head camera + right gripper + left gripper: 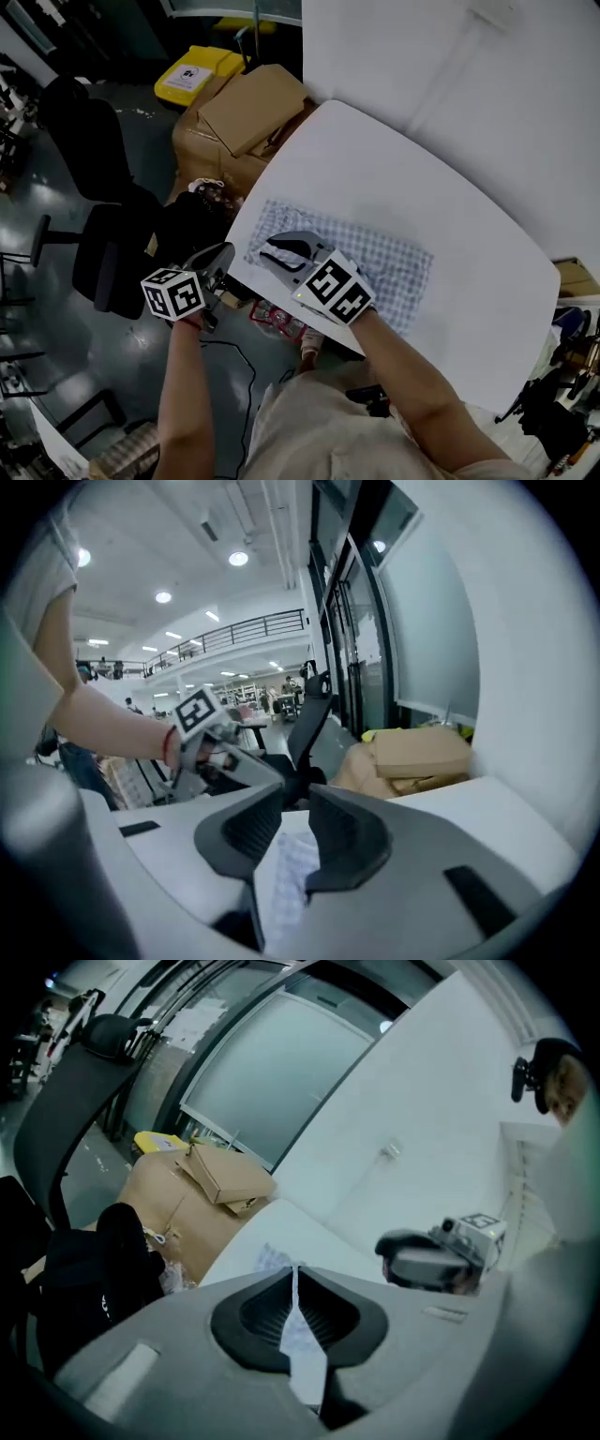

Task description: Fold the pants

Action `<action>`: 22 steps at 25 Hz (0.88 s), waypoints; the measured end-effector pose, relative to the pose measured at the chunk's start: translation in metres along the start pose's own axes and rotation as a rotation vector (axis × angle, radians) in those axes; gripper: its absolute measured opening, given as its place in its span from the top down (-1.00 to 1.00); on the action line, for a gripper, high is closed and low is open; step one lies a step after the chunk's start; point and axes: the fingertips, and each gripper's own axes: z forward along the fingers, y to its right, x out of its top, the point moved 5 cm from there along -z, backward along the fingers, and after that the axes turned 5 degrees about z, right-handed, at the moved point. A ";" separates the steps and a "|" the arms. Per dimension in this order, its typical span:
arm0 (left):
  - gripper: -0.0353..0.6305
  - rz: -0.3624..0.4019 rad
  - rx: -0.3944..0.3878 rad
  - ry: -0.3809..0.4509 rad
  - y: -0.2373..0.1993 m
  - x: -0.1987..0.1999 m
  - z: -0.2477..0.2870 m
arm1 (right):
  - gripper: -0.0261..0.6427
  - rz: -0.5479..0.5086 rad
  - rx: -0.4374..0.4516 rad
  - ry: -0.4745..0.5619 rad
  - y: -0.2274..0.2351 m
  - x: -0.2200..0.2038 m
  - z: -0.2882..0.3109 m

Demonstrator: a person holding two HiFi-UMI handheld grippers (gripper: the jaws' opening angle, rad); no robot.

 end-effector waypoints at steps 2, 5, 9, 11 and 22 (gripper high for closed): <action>0.82 0.002 -0.002 0.017 0.012 -0.010 -0.003 | 0.70 -0.062 -0.074 -0.025 0.035 0.003 -0.024; 0.82 -0.020 0.011 0.083 0.023 -0.020 -0.001 | 0.86 -0.160 -0.133 -0.096 0.075 0.005 -0.039; 0.82 0.052 0.079 0.102 0.031 -0.027 0.009 | 0.87 -0.305 -0.066 -0.214 0.086 0.002 -0.024; 0.82 0.116 0.110 0.052 0.033 -0.033 0.019 | 0.87 -0.377 -0.009 -0.293 0.088 -0.009 -0.010; 0.37 0.452 0.219 -0.301 0.021 -0.060 0.060 | 0.52 -0.632 0.183 -0.622 0.110 -0.052 0.050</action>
